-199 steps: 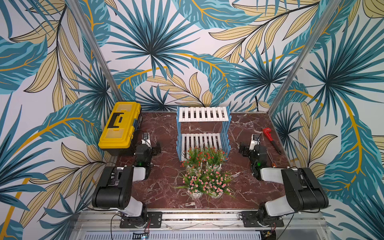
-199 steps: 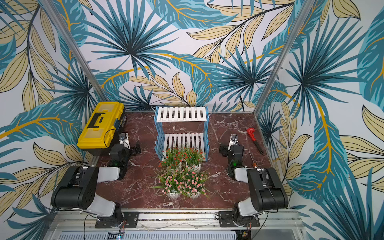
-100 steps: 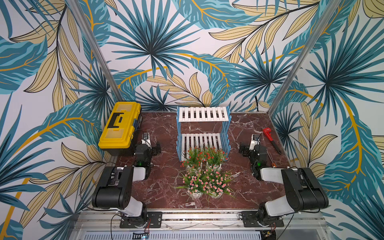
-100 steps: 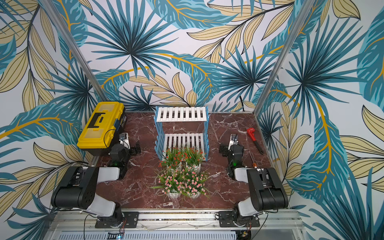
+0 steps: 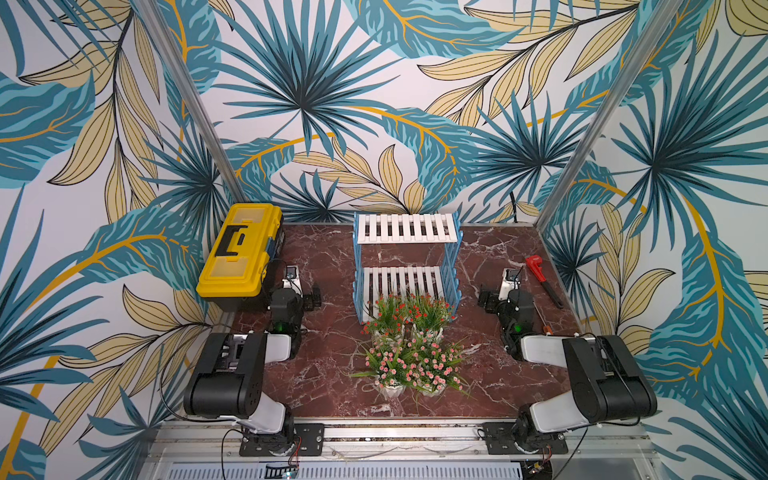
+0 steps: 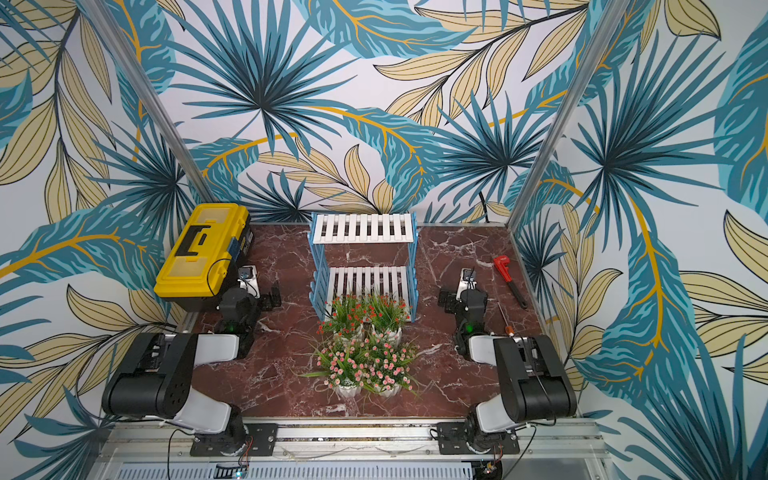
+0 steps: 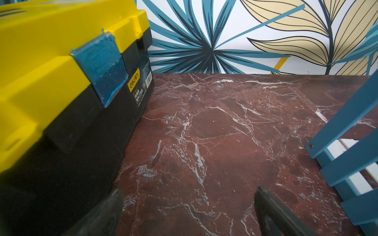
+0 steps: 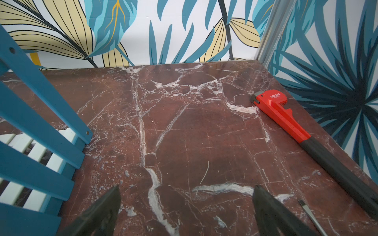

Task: Place the baby's breath potted plants on the rack by color
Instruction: Pick up the baby's breath potted plant from the center of the board.

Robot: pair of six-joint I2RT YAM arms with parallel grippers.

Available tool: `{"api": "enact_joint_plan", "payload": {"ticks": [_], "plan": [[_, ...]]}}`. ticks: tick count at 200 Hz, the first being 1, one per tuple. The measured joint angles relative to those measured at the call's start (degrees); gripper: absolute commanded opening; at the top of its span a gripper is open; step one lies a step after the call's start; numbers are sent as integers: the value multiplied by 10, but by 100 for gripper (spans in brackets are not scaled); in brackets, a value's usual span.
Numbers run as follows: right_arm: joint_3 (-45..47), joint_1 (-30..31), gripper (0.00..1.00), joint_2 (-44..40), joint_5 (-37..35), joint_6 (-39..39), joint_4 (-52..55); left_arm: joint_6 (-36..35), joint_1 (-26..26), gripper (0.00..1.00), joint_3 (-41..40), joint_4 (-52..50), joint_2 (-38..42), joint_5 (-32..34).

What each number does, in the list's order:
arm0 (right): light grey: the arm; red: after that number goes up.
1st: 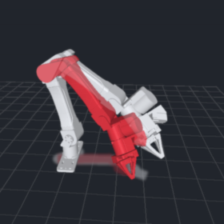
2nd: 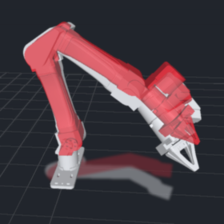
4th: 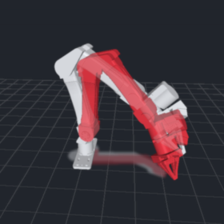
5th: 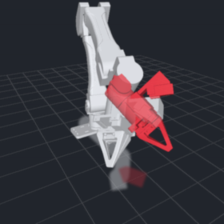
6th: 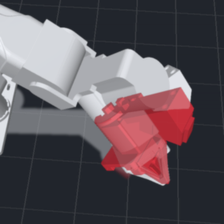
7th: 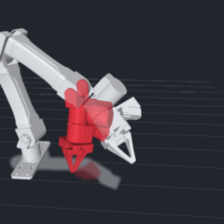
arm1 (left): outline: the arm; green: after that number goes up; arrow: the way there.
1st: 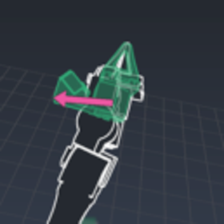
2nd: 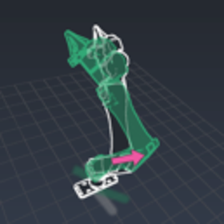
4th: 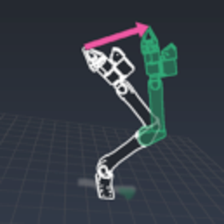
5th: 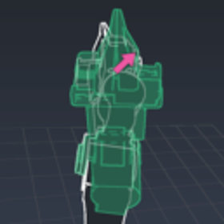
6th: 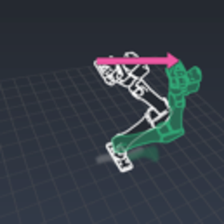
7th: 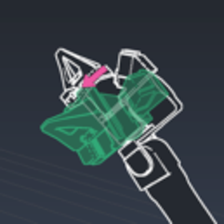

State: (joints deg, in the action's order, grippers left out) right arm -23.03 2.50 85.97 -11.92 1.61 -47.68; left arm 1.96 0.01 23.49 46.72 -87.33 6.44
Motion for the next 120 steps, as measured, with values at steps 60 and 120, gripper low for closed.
{"api": "enact_joint_plan", "payload": {"ticks": [60,120], "plan": [[-47,0,100,-124,-32,18,134,10,0,99,9,-46,50,56],[-175,-1,100,-242,-28,129,349,52,-7,99,132,-263,163,105]]}}
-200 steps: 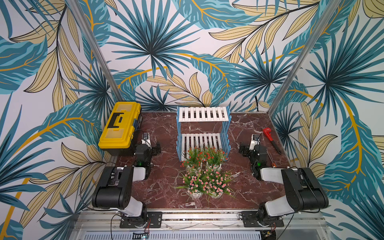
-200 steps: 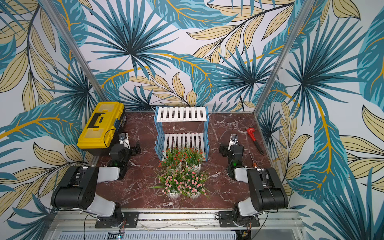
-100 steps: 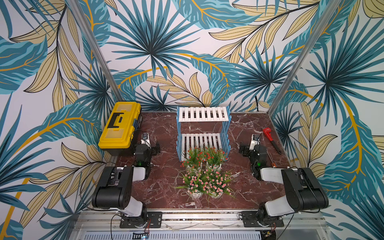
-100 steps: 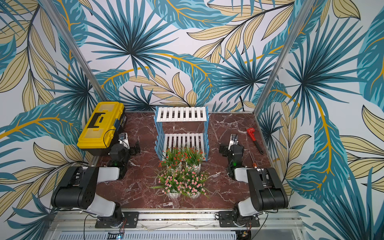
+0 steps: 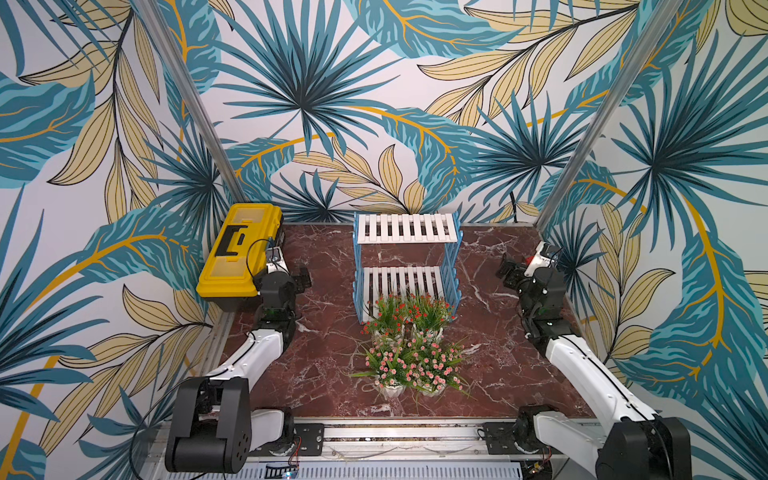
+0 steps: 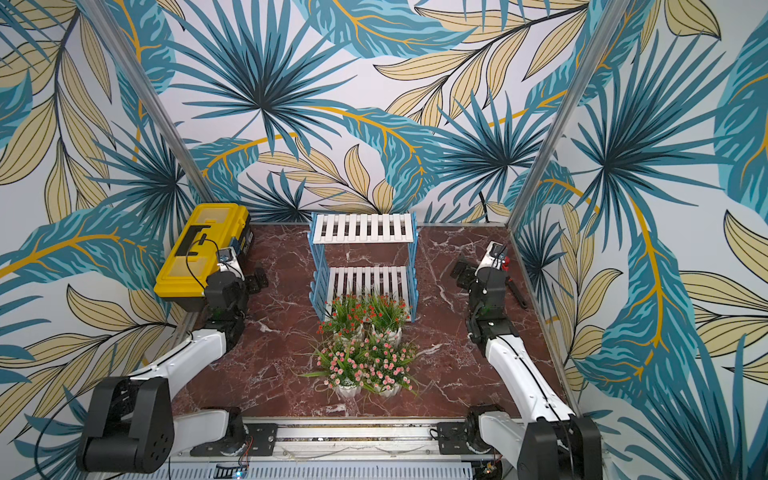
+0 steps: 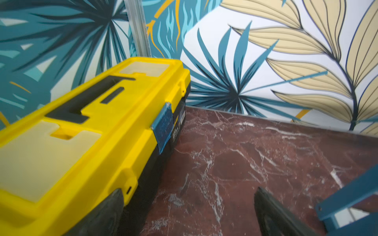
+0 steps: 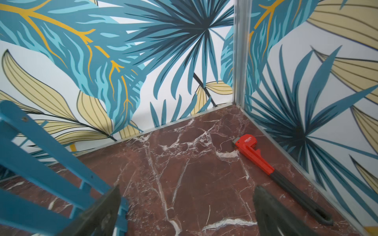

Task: Place the baby's breath potted plants on the rack by color
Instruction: Pick up the baby's breath potted plant from the center of the board.

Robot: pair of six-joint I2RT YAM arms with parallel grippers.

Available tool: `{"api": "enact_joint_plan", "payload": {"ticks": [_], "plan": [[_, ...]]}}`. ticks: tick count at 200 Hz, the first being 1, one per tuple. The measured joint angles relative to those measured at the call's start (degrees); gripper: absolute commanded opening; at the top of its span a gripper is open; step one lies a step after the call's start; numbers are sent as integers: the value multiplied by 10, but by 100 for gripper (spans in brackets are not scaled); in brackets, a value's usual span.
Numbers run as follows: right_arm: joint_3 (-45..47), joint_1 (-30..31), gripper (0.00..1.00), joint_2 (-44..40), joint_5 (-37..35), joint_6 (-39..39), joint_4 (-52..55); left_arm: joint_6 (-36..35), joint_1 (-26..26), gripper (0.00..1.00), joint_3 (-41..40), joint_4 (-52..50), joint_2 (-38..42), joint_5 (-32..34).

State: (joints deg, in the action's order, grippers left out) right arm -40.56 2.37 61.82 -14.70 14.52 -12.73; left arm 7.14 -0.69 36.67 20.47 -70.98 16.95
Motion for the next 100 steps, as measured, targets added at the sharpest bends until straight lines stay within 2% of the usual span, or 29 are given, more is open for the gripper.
{"api": "enact_joint_plan", "payload": {"ticks": [27,48,74,100], "plan": [[-32,15,100,-19,43,21,95,46,-14,99,89,-144,14,7],[-27,64,99,-73,50,31,173,85,-46,99,129,-244,18,15],[-26,179,98,-147,23,42,264,130,-83,99,145,-346,18,15],[-26,285,96,-197,-16,68,355,155,-113,99,145,-400,19,18]]}}
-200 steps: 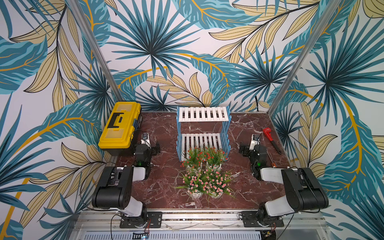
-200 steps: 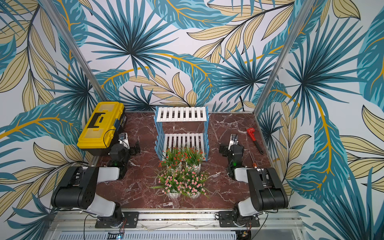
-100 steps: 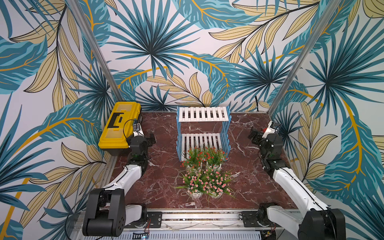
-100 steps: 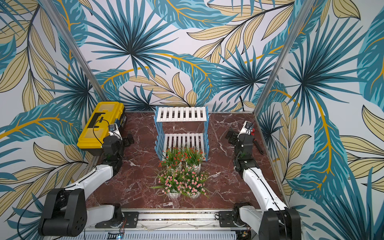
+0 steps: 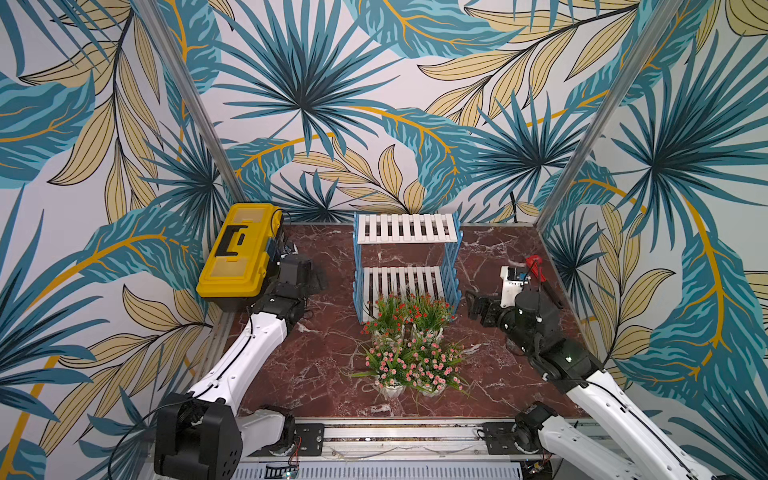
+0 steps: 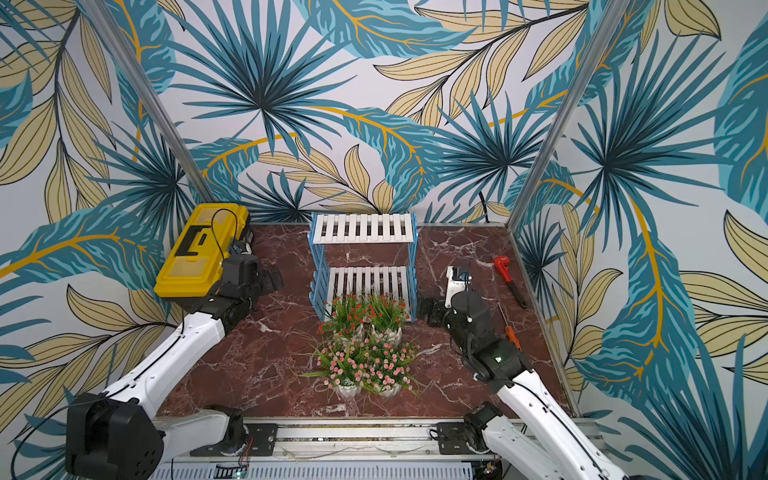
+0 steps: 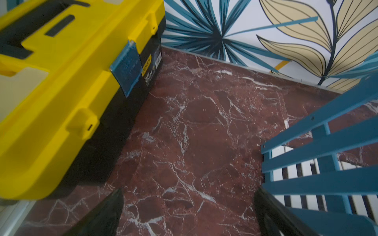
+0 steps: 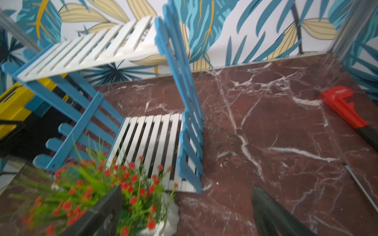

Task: Place the baby's breath potted plants on the rack by color
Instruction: Pick up the baby's breath potted plant from the center of the board.

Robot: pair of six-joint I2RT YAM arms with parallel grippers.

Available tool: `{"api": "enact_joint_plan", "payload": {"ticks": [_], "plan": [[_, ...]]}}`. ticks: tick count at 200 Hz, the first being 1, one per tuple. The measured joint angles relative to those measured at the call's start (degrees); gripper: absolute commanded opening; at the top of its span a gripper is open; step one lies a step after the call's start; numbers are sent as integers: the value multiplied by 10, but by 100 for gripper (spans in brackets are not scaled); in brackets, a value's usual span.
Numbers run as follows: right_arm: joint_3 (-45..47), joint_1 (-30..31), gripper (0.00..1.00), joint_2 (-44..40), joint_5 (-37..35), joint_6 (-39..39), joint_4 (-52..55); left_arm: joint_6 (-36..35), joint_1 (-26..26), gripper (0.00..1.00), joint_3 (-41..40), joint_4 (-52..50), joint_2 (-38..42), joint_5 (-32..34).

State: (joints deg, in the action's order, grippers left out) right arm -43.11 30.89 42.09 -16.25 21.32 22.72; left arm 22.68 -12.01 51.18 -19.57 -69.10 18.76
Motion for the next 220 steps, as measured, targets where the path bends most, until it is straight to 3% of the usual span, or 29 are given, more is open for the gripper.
{"api": "enact_joint_plan", "payload": {"ticks": [37,92,145,175,220], "plan": [[2,133,96,-42,-52,37,95,24,-17,99,0,-29,19,-1],[-31,370,96,23,-154,92,205,38,-19,99,-1,-35,30,-5],[-31,542,96,69,-216,194,264,38,-19,99,-5,-38,62,-7],[7,604,96,66,-223,266,257,38,-19,99,-5,-38,71,-7],[61,641,97,80,-211,334,241,40,-19,99,-5,-39,71,-8]]}}
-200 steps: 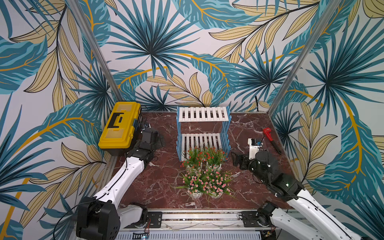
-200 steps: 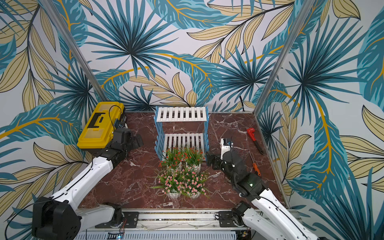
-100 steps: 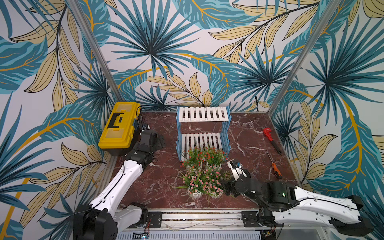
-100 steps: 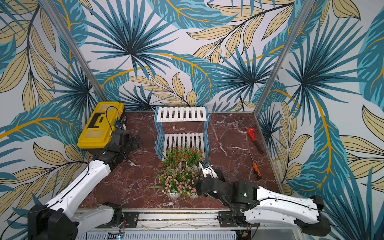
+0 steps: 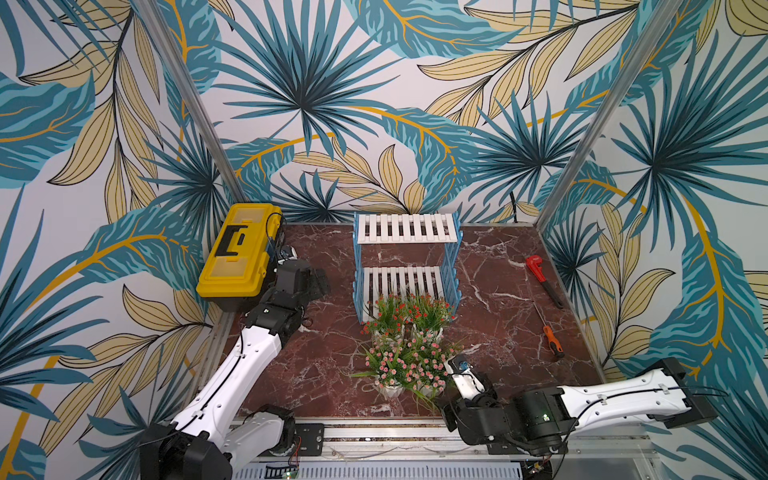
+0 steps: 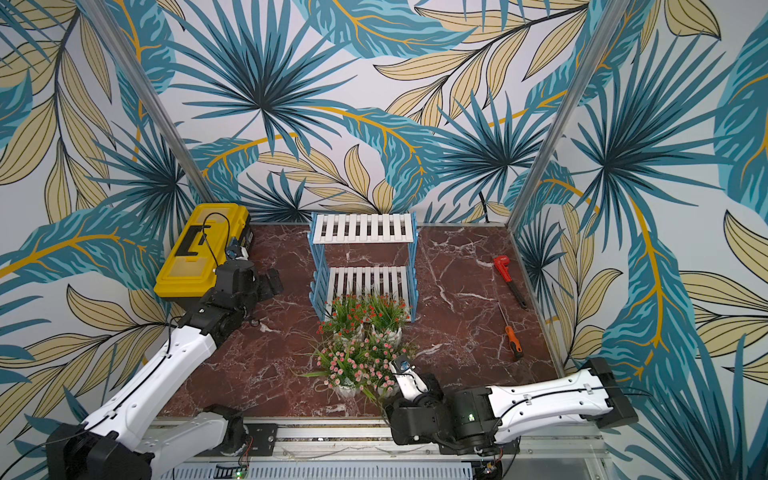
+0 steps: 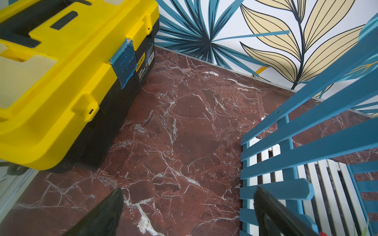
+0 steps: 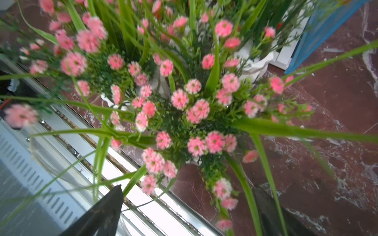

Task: Place the baby's breath potted plants on the rack by color
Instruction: Pick up the baby's breath potted plant from the center of the board.

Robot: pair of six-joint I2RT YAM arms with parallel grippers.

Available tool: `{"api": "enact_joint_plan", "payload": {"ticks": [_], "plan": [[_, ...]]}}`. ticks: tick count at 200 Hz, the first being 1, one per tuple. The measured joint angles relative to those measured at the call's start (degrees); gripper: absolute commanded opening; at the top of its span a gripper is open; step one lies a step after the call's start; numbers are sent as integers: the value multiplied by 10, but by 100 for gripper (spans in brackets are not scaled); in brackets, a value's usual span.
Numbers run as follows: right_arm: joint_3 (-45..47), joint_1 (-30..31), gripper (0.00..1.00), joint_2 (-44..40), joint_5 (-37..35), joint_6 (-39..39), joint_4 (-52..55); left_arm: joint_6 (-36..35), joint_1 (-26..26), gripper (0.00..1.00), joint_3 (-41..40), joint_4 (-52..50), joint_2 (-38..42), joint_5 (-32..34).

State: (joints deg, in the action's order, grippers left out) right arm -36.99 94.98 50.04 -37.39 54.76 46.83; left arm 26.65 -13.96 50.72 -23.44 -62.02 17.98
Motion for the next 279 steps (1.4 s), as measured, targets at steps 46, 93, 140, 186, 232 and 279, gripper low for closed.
{"api": "enact_joint_plan", "payload": {"ticks": [46,93,140,186,232,279], "plan": [[48,3,98,40,9,3,-72,5,0,99,0,0,0,-7],[101,2,99,31,-14,-30,-136,10,0,99,0,-1,0,-17],[129,-22,100,33,-38,-81,-230,17,0,99,0,-11,13,-22],[161,-75,99,49,-34,-123,-318,24,0,99,0,-28,14,-25],[174,-122,100,77,-24,-160,-381,30,-1,99,1,-31,14,-26],[174,-171,99,108,-12,-198,-433,34,-3,99,1,-35,14,-26]]}}
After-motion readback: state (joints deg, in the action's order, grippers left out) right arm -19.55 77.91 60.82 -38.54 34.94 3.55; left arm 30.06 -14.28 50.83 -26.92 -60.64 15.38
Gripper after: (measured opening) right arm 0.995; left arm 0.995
